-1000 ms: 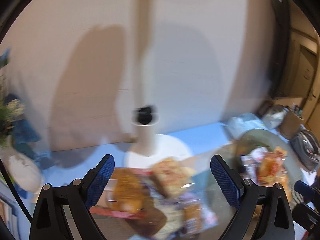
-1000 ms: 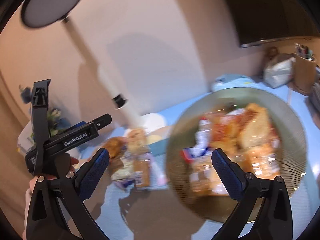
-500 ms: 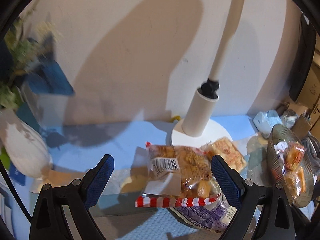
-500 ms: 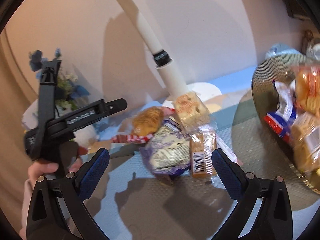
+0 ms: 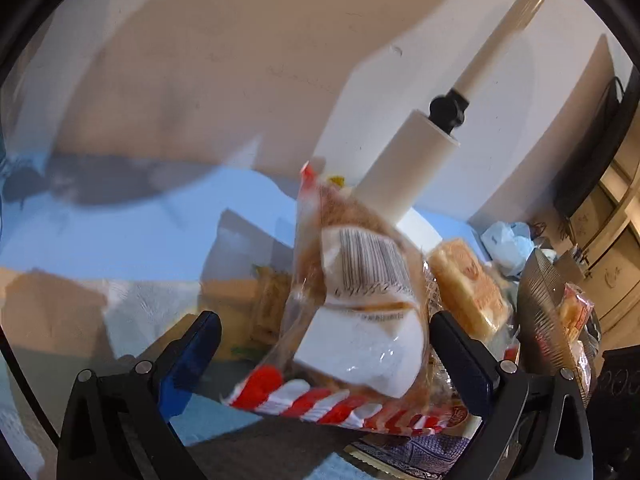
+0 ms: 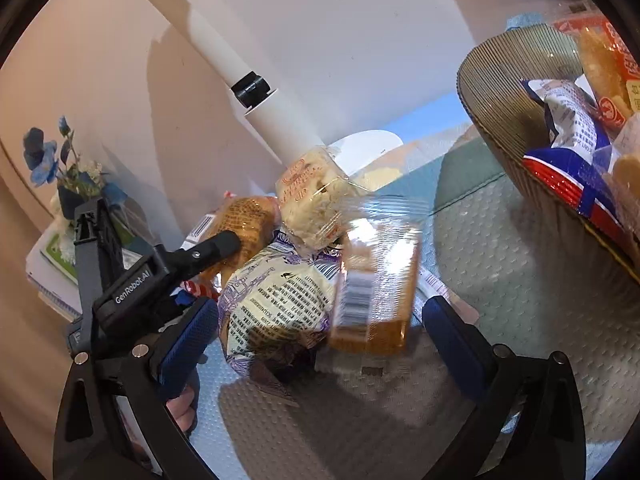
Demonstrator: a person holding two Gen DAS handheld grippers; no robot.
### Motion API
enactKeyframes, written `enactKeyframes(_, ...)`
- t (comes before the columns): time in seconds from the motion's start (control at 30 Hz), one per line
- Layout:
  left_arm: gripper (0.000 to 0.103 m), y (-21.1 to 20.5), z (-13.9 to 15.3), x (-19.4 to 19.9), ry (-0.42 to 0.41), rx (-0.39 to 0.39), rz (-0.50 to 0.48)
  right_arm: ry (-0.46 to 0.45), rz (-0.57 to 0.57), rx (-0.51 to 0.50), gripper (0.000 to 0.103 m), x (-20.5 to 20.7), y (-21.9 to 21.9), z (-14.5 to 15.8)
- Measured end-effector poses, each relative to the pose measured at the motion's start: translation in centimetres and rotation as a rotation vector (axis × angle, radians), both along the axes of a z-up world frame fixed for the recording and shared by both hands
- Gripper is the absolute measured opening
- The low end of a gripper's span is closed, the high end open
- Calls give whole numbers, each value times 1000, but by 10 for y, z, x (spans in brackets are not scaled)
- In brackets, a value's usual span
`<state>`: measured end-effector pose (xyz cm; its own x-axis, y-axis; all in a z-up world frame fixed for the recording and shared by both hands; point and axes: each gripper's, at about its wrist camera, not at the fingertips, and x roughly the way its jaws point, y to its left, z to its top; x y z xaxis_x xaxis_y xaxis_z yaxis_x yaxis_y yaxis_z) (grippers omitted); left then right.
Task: Organize snacks
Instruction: 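Grasp the red-and-white striped bread bag with the left tool while the right tool grasps the brown wafer pack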
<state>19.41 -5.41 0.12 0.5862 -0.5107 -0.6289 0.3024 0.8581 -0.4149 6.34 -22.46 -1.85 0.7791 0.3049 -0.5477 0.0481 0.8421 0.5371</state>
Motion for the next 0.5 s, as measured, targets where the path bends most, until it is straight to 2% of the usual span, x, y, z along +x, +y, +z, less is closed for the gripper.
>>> enactKeyframes(0.07,103,-4,1,-2,-10,18,2,0,1,0,103,1,0,-1)
enactKeyframes(0.5,103,-1,1,-4,0,6,8,-21,23,80,103,1,-9,-3)
